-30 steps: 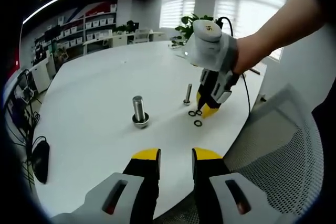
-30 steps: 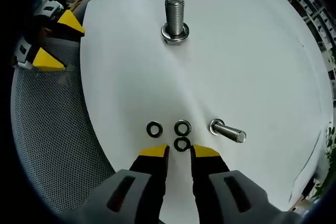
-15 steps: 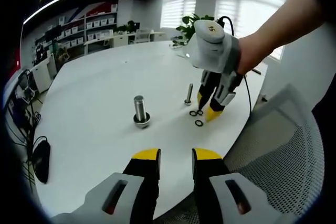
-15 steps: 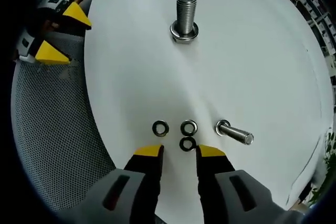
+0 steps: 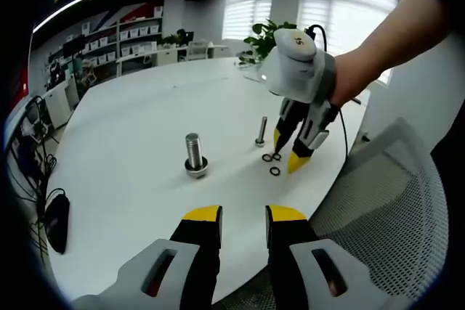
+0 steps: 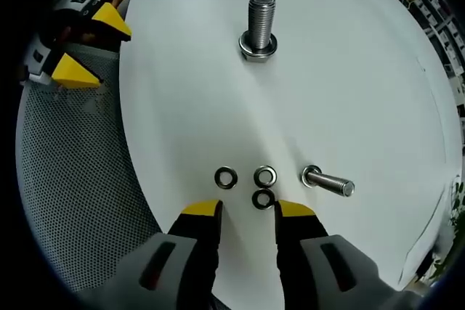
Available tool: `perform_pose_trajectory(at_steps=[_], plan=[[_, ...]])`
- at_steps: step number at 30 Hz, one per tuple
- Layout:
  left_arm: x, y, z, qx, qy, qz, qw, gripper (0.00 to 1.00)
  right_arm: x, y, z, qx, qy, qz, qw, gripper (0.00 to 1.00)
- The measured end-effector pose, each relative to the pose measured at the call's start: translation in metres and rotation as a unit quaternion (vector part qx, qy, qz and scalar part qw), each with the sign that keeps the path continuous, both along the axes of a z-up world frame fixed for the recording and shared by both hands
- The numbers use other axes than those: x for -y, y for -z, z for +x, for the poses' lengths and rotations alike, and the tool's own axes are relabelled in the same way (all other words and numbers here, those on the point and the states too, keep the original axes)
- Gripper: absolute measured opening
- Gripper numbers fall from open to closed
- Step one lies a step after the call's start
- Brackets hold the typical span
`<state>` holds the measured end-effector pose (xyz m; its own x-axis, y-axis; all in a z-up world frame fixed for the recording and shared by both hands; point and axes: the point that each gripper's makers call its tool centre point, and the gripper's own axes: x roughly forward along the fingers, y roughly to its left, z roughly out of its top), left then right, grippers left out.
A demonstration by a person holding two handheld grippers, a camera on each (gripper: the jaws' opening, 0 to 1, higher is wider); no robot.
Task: Place the washer onto the threaded stud by aligning its center hole with the stud, sliding it down to the base, and recovering from edge contact or off-axis alignment until the washer reaches the visible bottom stop.
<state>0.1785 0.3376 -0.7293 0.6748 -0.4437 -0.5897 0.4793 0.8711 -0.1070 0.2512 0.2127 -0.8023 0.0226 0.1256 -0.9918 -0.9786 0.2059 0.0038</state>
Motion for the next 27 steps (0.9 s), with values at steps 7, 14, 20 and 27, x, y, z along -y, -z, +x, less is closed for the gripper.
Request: perform_pose_trajectory(at_steps=[7, 14, 20, 27], plan=[[-0.001, 0.0, 0.0, 0.0, -0.003, 0.0, 1.0, 0.22, 0.002, 0.0, 0.004, 0.0, 0.004, 0.0, 1.0, 0.26], [0.0, 0.0, 0.001, 0.0, -0.002, 0.001, 1.0, 0.21, 0.002, 0.0, 0.006, 0.001, 0.003, 0.004, 1.0, 0.24], [-0.001, 0.0, 0.001, 0.0, -0.002, 0.001, 1.0, 0.21, 0.002, 0.0, 0.006, 0.002, 0.002, 0.003, 1.0, 0.23], [-0.001, 0.001, 0.0, -0.002, -0.002, 0.001, 1.0, 0.2, 0.001, 0.0, 0.011, 0.006, 0.012, 0.006, 0.9999, 0.19]])
